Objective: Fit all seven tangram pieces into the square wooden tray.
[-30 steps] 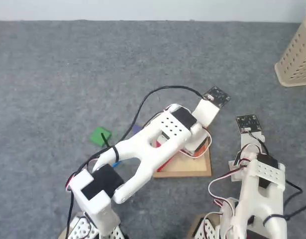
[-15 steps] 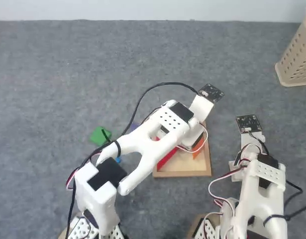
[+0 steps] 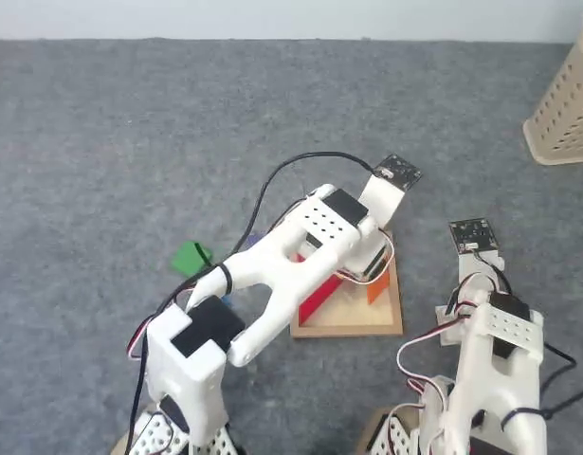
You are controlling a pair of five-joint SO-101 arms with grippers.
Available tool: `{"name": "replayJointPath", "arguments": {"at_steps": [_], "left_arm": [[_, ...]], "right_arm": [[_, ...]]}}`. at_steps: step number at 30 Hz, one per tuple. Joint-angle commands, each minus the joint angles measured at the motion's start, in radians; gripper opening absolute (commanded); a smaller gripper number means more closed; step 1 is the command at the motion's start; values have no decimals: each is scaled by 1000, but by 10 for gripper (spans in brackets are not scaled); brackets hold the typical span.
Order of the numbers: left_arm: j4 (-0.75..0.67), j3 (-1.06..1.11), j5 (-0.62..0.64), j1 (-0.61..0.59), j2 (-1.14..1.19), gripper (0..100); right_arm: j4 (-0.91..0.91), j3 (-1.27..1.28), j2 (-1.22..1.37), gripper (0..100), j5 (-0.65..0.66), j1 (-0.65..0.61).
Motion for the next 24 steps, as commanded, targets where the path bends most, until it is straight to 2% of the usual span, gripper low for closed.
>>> {"name": "replayJointPath", "arguments": {"at_steps": [1, 13, 24], "left_arm": [[11, -39, 0, -3, -20, 171], [15, -47, -23, -91, -100, 170], [-75, 65, -28, -80, -55, 170]], "right_arm": [[-16, 0, -27, 20, 11, 15], [-16, 0, -27, 20, 11, 15], [-16, 0, -27, 20, 11, 15]]}}
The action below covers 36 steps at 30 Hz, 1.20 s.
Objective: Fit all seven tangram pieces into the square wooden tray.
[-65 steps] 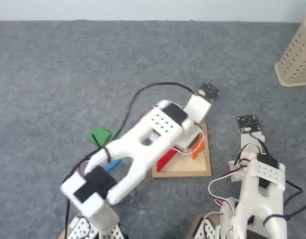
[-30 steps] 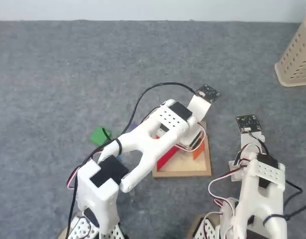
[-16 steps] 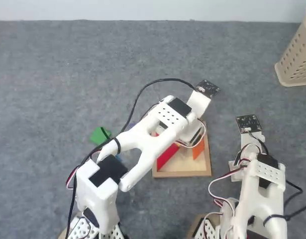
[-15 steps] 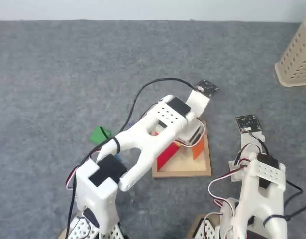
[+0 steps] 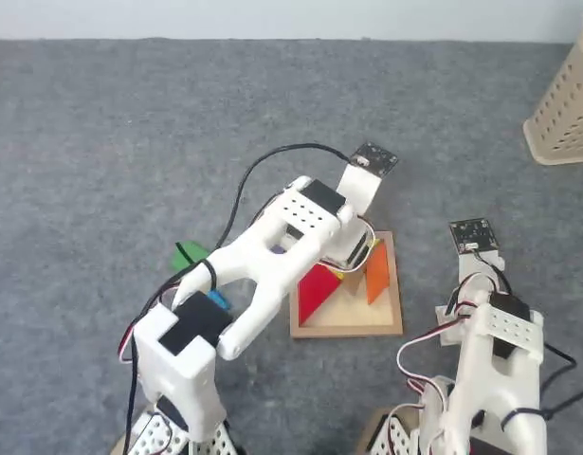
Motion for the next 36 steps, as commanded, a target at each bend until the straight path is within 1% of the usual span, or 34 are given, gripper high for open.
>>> {"name": "replayJointPath", "arguments": {"at_steps": [1, 7, 13, 18, 23, 31, 36], "left_arm": [[-23, 2, -14, 15, -26, 170], [-34, 4, -14, 66, -23, 170], [-31, -1, -14, 60, -38, 170], [14, -30, -34, -14, -117, 170], [12, 22, -58, -68, -146, 170], [-135, 183, -58, -35, -144, 170], [-143, 189, -57, 9, -144, 170]], "right_arm": [[-16, 0, -27, 20, 11, 15], [-16, 0, -27, 20, 11, 15], [-16, 0, -27, 20, 11, 15], [-16, 0, -27, 20, 11, 15], [-16, 0, -27, 20, 11, 15], [-16, 0, -27, 20, 11, 15], [-16, 0, -27, 20, 11, 15]]}}
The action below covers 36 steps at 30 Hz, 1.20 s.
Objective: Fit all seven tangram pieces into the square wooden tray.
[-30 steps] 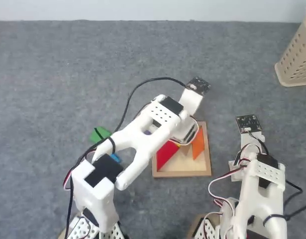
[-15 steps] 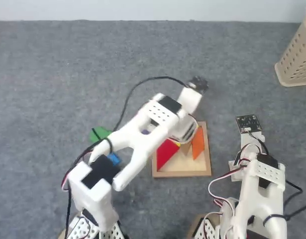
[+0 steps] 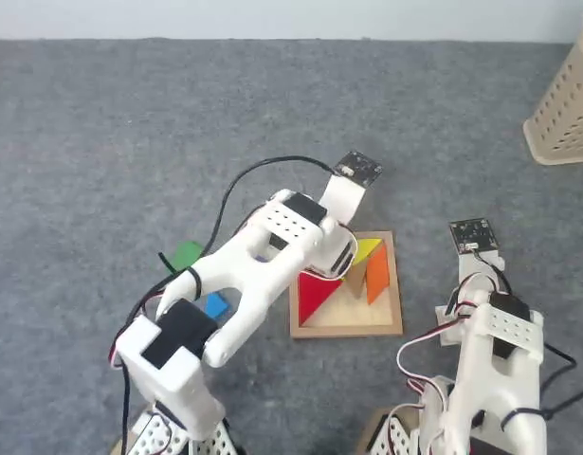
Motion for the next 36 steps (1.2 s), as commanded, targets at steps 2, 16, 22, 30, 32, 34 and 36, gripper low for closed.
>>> {"name": "replayJointPath", "arguments": {"at_steps": [2, 16, 22, 30, 32, 34, 36], "left_arm": [[-20, -1, -8, 52, -55, 170], [60, -85, -11, 58, -66, 170], [75, -76, -11, 135, -64, 170], [35, -27, -12, 141, -55, 170], [17, -12, -21, 132, -55, 170], [15, -7, -34, 127, -51, 170], [12, -12, -37, 126, -26, 170]], "right_arm": [[-16, 0, -27, 20, 11, 15], [-16, 0, -27, 20, 11, 15], [-16, 0, -27, 20, 11, 15], [-16, 0, -27, 20, 11, 15], [-16, 0, -27, 20, 11, 15], [-16, 0, -27, 20, 11, 15], [-15, 0, -27, 20, 11, 15]]}}
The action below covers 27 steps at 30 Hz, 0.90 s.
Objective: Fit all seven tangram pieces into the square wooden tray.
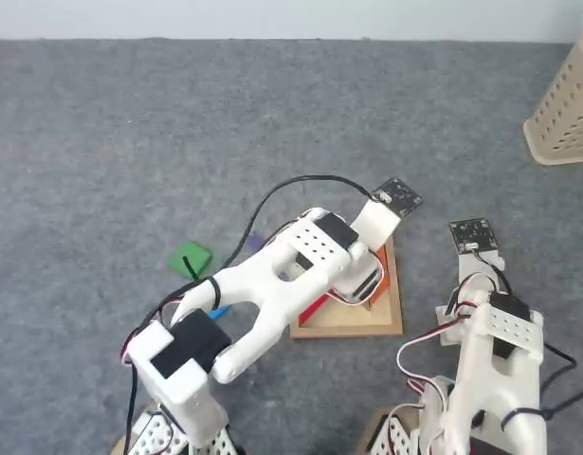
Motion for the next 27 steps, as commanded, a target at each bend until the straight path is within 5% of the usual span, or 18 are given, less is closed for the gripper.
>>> {"name": "replayJointPath", "arguments": {"at_steps": [1, 17, 27], "left_arm": [[-37, -5, -15, -9, -6, 170], [-11, -170, -54, -103, 140, 170], [87, -140, -101, -104, -173, 170]], "right_arm": [[-15, 0, -27, 20, 11, 15], [-15, 0, -27, 20, 11, 15], [-15, 0, -27, 20, 11, 15]]}}
